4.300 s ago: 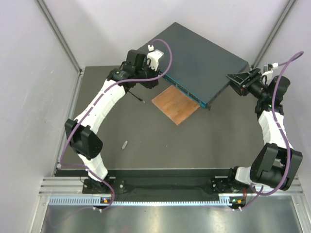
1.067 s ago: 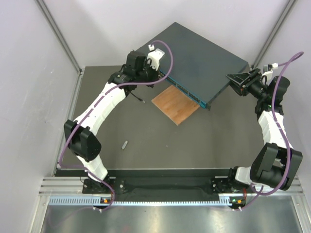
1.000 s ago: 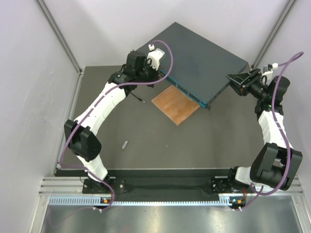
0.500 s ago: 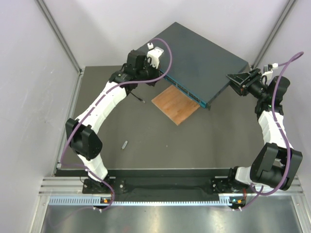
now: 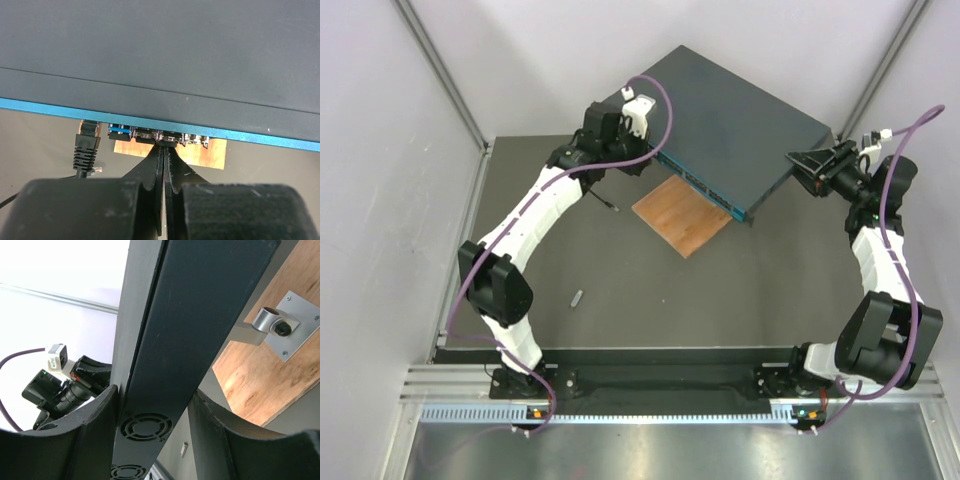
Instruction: Insert the plug into the switch port
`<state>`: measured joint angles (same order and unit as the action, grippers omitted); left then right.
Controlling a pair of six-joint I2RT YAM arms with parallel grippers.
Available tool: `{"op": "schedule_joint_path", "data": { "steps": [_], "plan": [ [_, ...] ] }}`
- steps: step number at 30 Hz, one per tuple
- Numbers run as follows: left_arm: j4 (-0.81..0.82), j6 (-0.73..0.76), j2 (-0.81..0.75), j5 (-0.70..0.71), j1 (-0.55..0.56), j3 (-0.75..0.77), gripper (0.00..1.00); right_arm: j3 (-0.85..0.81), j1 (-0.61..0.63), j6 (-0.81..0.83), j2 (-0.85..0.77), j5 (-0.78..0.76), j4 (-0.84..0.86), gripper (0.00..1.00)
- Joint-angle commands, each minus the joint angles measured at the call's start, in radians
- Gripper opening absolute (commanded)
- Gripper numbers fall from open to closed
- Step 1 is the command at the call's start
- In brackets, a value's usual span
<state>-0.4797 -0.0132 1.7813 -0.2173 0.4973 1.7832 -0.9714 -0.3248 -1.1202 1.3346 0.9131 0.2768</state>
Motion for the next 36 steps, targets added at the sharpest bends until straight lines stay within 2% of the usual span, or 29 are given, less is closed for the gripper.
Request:
{"op": "schedule_joint_path", "data": {
  "steps": [1, 4, 6, 8, 11, 15, 17, 18, 20, 21, 22, 24, 27, 31, 36],
  "plan": [
    [0.359, -0.027, 0.073, -0.005, 0.021, 0.073, 0.0, -0.038, 0.021, 0.065, 0.035, 0.013, 0.007, 0.0],
    [0.294, -0.005, 0.058, -0.025, 0.023, 0.067, 0.0, -0.046, 0.023, 0.065, 0.037, 0.018, 0.004, 0.0],
    [0.245, 0.033, 0.009, -0.06, 0.018, 0.029, 0.05, -0.052, 0.021, 0.068, 0.032, 0.021, -0.001, 0.0],
    [0.221, 0.045, -0.067, -0.073, 0.017, -0.059, 0.08, -0.061, 0.017, 0.071, 0.031, 0.026, -0.01, 0.0],
    [0.161, 0.065, -0.176, -0.099, 0.006, -0.183, 0.16, -0.075, 0.004, 0.088, 0.029, 0.03, -0.028, 0.06],
    [0.034, 0.105, -0.298, -0.106, -0.014, -0.306, 0.34, -0.085, -0.008, 0.102, 0.026, 0.041, -0.047, 0.31],
    [-0.057, 0.133, -0.359, -0.123, -0.035, -0.364, 0.37, -0.087, -0.013, 0.117, 0.021, 0.046, -0.068, 0.41],
    [-0.088, 0.168, -0.378, -0.125, -0.042, -0.381, 0.47, -0.086, -0.014, 0.125, 0.014, 0.047, -0.077, 0.52],
    [-0.204, 0.226, -0.431, -0.151, -0.057, -0.425, 0.5, -0.087, -0.016, 0.16, 0.003, 0.052, -0.125, 0.63],
    [-0.235, 0.283, -0.447, -0.152, -0.062, -0.442, 0.54, -0.087, -0.017, 0.175, -0.008, 0.053, -0.142, 0.73],
    [-0.273, 0.314, -0.463, -0.154, -0.066, -0.477, 0.58, -0.089, -0.019, 0.187, -0.014, 0.053, -0.16, 0.77],
    [-0.373, 0.392, -0.508, -0.14, -0.068, -0.513, 0.6, -0.09, -0.025, 0.235, -0.034, 0.056, -0.218, 0.9],
    [-0.47, 0.464, -0.537, -0.077, -0.068, -0.59, 0.64, -0.095, -0.034, 0.315, -0.064, 0.056, -0.319, 1.0],
    [-0.508, 0.506, -0.533, 0.03, -0.069, -0.717, 0.63, -0.116, -0.046, 0.422, -0.095, 0.049, -0.439, 1.0],
    [-0.501, 0.46, -0.438, 0.113, -0.068, -0.751, 0.58, -0.147, -0.065, 0.556, -0.15, 0.009, -0.56, 1.0]
  ]
}}
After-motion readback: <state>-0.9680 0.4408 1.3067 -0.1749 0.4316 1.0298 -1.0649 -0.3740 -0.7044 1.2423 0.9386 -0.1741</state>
